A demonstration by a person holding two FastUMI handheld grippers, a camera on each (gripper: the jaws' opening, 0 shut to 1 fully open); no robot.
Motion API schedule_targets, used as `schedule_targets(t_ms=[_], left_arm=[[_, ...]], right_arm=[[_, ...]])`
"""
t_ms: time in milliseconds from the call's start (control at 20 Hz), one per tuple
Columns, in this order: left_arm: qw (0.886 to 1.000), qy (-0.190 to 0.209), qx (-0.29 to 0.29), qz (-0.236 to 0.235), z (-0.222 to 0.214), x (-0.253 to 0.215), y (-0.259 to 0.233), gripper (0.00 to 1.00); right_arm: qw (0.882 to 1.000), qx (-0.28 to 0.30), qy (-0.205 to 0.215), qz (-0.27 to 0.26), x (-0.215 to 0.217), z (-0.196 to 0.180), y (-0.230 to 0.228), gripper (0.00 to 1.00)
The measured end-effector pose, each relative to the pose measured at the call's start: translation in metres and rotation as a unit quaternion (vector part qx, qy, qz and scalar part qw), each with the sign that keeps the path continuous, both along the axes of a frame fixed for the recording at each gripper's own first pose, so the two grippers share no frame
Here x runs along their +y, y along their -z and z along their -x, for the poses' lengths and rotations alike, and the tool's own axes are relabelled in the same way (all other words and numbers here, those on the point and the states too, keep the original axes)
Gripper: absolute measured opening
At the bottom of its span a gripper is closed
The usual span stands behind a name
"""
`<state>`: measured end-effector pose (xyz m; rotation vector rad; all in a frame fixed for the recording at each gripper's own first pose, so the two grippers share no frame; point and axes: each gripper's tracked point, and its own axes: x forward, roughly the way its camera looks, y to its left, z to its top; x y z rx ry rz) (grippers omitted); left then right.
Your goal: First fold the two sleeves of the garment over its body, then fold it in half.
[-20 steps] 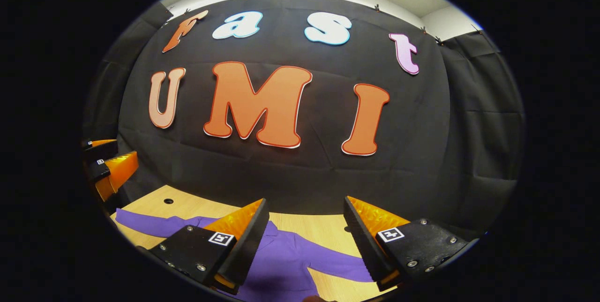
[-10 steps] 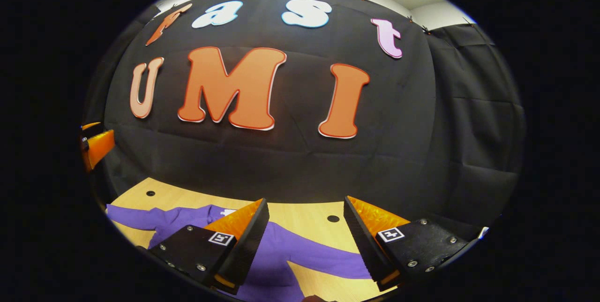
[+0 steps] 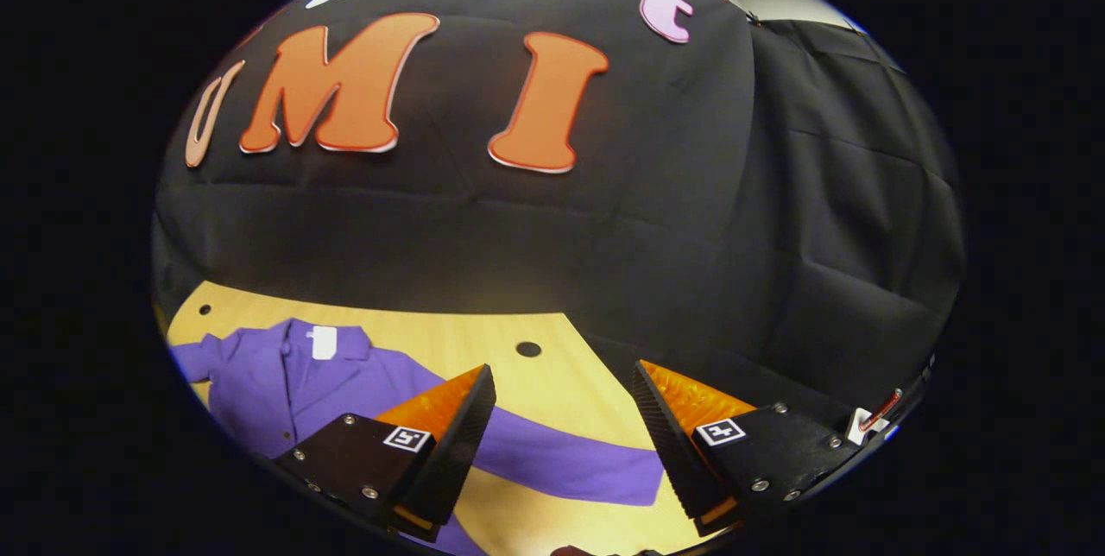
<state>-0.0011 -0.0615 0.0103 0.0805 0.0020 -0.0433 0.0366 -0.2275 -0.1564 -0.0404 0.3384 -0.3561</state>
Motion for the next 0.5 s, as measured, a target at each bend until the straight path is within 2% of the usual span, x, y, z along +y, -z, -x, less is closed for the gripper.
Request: schedule_targets(t_ms=[250,350,500], left_arm=[[1.000,-0.006,0.009,0.000,0.001,-0.008,0.006,0.96],[1.000,-0.009,0.017,0.000,0.002,-0.011,0.011,0.96],[1.000,-0.017,0.024,0.001,0.004,-0.013,0.016,0.96]], right_arm=[[0.993,0.093,0.050,-0.054,-0.052,0.014,0.069,0.96],[0.984,0.144,0.062,-0.083,-0.063,0.021,0.098,0.96],[0.965,0.208,0.083,-0.138,-0.078,0.038,0.137,0.96]])
